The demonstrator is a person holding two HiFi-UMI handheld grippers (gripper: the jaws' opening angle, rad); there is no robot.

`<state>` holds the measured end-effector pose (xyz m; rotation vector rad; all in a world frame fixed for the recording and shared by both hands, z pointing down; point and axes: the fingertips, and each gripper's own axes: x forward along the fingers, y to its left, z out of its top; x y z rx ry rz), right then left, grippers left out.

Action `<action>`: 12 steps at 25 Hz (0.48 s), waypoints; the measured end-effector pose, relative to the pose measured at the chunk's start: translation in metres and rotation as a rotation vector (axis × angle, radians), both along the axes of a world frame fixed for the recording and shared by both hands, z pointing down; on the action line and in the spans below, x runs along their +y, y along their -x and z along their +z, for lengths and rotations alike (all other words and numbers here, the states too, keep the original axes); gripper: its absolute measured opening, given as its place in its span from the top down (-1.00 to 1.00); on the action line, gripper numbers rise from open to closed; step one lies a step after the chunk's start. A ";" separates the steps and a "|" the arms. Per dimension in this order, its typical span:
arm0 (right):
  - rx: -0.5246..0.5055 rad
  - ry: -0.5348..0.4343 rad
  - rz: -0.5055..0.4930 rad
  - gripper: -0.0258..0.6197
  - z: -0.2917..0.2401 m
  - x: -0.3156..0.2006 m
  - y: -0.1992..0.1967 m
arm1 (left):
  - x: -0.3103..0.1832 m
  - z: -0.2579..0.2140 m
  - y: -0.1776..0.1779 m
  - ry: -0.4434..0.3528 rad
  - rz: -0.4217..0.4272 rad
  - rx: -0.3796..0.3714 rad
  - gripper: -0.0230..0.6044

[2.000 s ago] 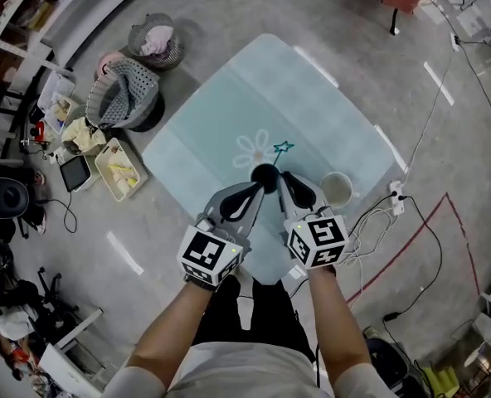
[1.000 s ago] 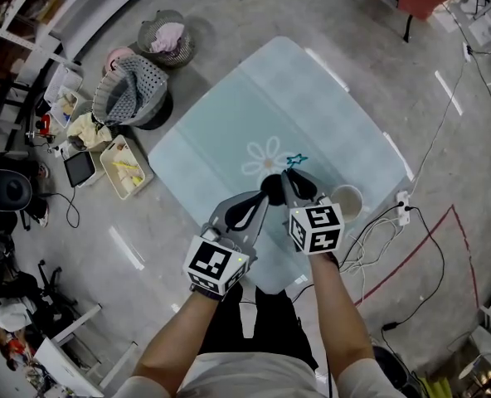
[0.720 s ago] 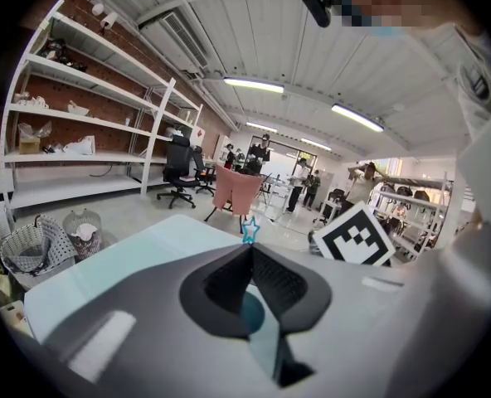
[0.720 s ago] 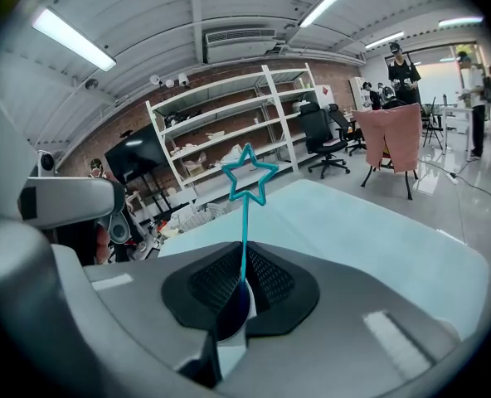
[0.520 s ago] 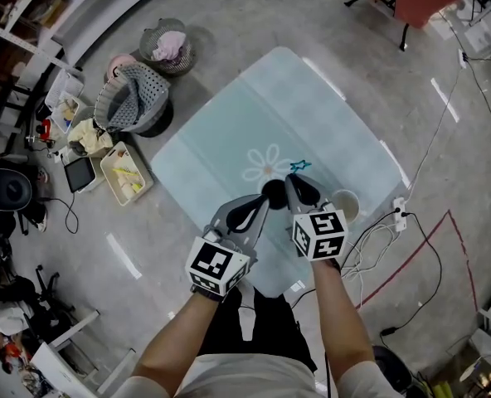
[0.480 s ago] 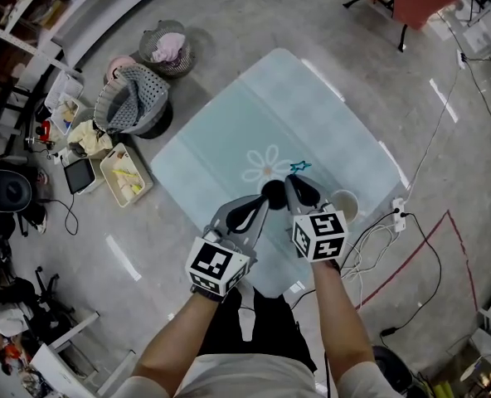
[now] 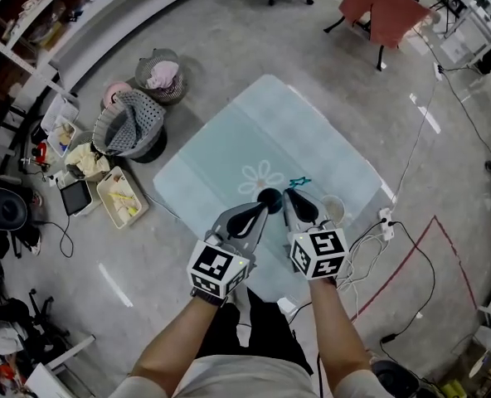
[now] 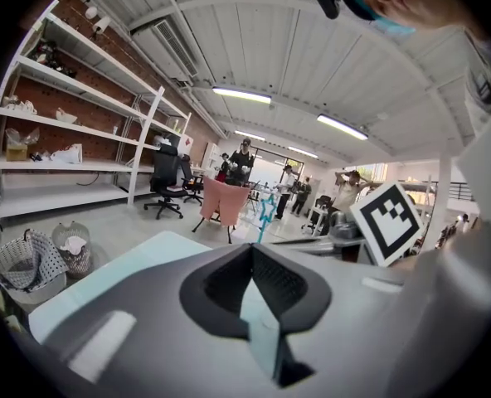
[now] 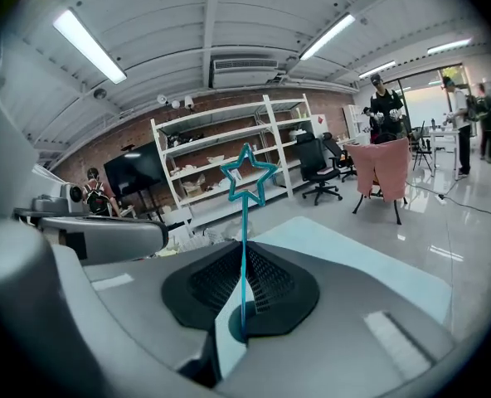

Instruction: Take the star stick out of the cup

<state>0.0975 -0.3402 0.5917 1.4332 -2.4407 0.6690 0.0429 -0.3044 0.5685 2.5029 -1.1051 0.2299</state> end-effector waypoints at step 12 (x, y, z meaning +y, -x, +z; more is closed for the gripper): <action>0.007 -0.136 0.056 0.83 -0.098 0.054 0.010 | 0.035 -0.069 0.011 -0.060 0.072 -0.003 0.91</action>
